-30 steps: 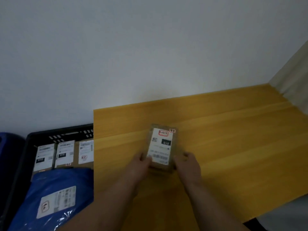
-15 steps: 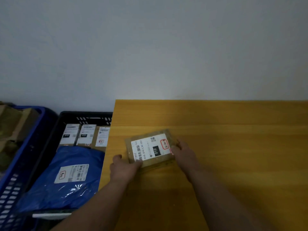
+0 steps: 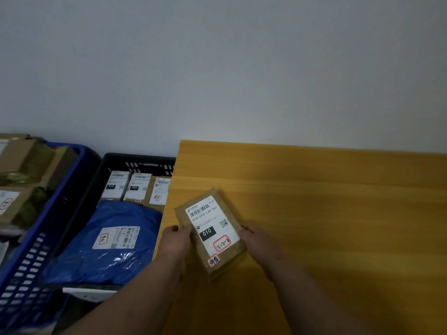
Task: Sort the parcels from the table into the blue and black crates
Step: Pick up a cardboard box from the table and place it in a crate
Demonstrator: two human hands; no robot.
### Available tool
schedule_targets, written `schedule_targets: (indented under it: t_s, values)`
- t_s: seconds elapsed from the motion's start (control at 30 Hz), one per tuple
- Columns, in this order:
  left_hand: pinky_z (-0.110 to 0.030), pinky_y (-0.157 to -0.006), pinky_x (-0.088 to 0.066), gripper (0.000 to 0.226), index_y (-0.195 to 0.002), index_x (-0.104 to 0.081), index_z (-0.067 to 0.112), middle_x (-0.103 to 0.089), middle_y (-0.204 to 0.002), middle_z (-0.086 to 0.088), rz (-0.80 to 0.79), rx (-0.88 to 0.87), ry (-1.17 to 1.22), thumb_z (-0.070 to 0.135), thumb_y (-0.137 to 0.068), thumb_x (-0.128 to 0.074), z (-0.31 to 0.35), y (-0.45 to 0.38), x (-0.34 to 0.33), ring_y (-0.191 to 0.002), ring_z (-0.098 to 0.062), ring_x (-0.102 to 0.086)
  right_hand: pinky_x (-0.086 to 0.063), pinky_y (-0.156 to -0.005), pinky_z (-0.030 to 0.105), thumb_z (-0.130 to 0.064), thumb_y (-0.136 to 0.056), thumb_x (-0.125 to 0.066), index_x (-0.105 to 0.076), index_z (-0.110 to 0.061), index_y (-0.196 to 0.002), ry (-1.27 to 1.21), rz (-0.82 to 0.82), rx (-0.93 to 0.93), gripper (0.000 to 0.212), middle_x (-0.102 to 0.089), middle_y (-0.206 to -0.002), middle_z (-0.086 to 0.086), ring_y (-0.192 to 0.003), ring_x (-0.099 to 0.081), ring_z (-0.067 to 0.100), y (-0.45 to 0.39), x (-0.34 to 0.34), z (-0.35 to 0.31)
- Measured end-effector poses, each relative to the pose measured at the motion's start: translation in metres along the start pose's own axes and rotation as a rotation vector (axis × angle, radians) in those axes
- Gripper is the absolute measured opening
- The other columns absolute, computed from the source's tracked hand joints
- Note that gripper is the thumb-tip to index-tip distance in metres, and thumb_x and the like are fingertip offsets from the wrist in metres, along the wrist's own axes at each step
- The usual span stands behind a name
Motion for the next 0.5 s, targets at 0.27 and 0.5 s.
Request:
schedule_targets:
  t_s: [0.27, 0.5]
  values:
    - [-0.026, -0.048, -0.053, 0.018, -0.100, -0.061, 0.020, -0.075, -0.074, 0.001, -0.235, -0.020, 0.092, 0.018, -0.102, -0.043, -0.008, 0.004, 0.022, -0.063, -0.014, -0.072, -0.045, -0.060, 0.023, -0.029, -0.095, -0.055, -0.064, -0.034, -0.085, -0.232, -0.057, -0.059, 0.014, -0.067, -0.090, -0.016, -0.083, -0.061, 0.004, 0.012, -0.026, 0.002]
    - [-0.031, -0.057, -0.056, 0.024, -0.110, -0.065, 0.018, -0.076, -0.089, -0.008, -0.314, -0.110, 0.171, 0.014, -0.101, -0.043, 0.009, 0.006, 0.071, -0.076, -0.022, -0.074, -0.045, -0.065, 0.025, -0.034, -0.094, -0.059, -0.067, -0.027, -0.098, -0.356, 0.005, 0.002, 0.011, -0.072, -0.099, -0.008, -0.091, -0.065, 0.010, 0.033, -0.061, -0.026]
Point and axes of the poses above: each hand's wrist, its own y-axis away from the middle knuckle, its own x-axis out of the back of the hand, z = x × y, the point moved 2 cm from there along -y, towards the middle knuckle
